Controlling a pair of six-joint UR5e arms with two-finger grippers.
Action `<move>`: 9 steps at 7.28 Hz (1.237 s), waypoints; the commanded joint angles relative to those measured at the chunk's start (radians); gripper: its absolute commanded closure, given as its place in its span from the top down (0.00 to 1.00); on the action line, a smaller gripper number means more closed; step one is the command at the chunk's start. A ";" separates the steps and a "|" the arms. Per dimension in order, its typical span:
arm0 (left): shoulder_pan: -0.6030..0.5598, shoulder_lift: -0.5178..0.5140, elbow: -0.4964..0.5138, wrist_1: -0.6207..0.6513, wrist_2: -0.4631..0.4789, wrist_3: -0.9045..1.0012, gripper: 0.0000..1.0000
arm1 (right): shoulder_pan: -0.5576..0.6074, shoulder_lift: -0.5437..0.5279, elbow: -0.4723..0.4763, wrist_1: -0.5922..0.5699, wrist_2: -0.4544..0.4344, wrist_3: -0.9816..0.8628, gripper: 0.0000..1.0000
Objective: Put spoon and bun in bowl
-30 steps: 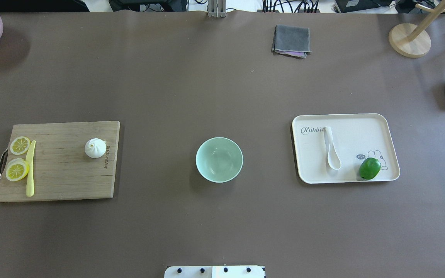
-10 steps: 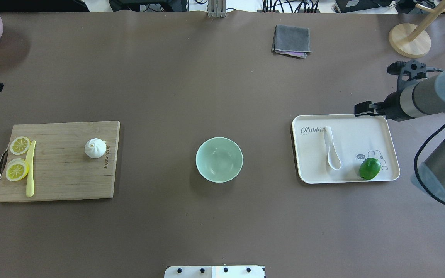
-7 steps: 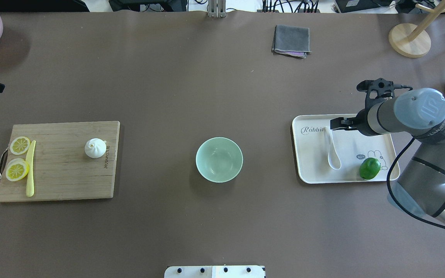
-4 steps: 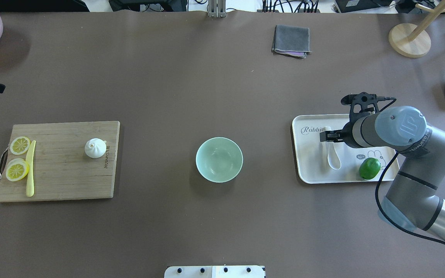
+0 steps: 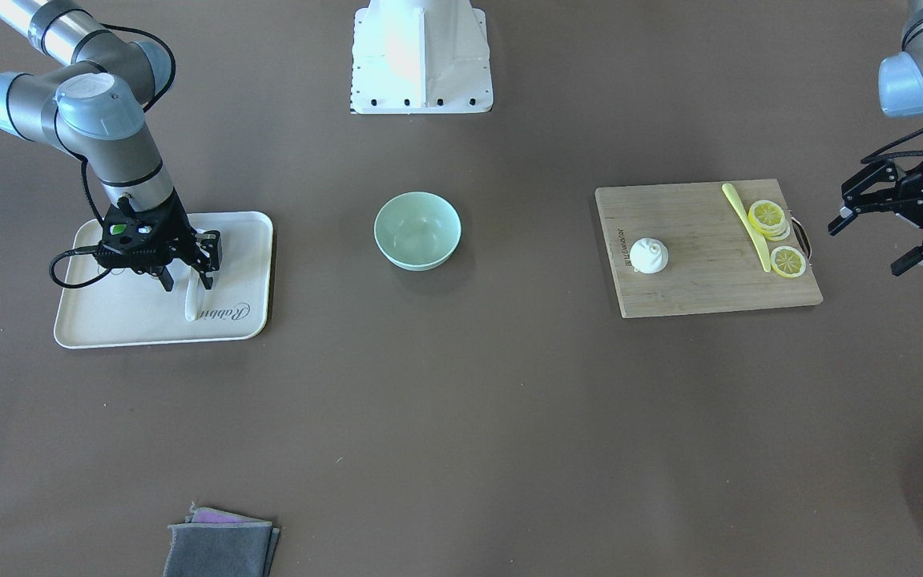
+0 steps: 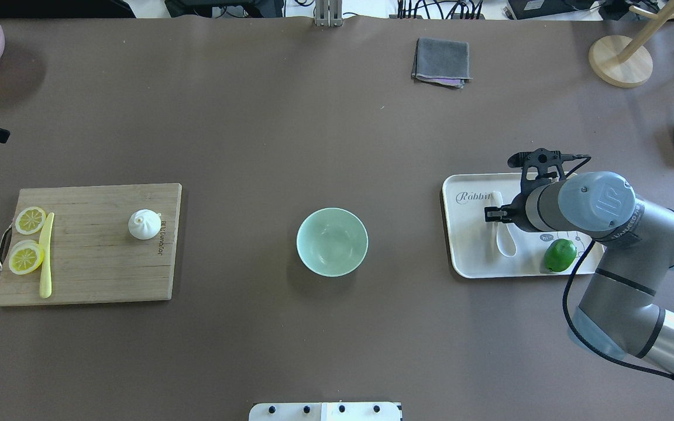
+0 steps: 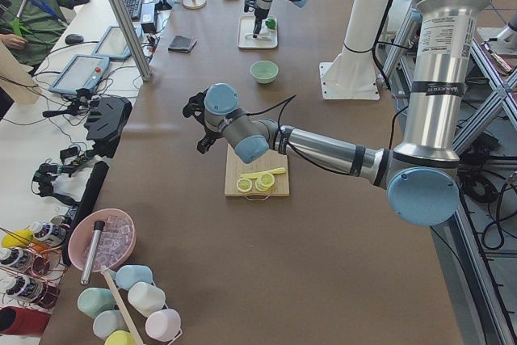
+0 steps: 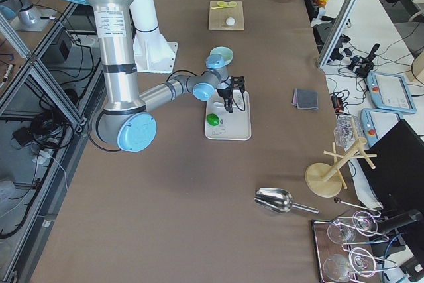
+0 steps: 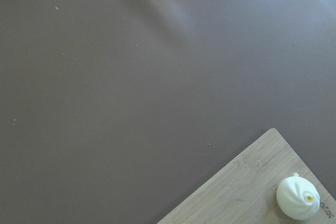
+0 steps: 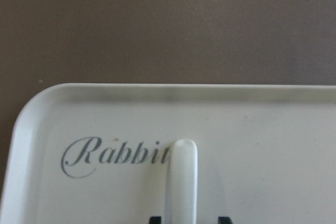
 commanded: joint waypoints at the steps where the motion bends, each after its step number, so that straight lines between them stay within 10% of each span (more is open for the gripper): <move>1: 0.001 0.000 0.000 0.000 0.000 0.000 0.99 | -0.001 0.001 0.003 0.000 -0.003 0.001 0.00; 4: 0.003 0.000 0.003 0.000 0.000 0.002 0.99 | -0.001 0.016 0.020 -0.005 0.000 0.026 0.00; 9: 0.010 0.000 0.005 0.000 0.000 0.002 0.99 | -0.024 0.481 0.025 -0.560 -0.003 0.549 0.00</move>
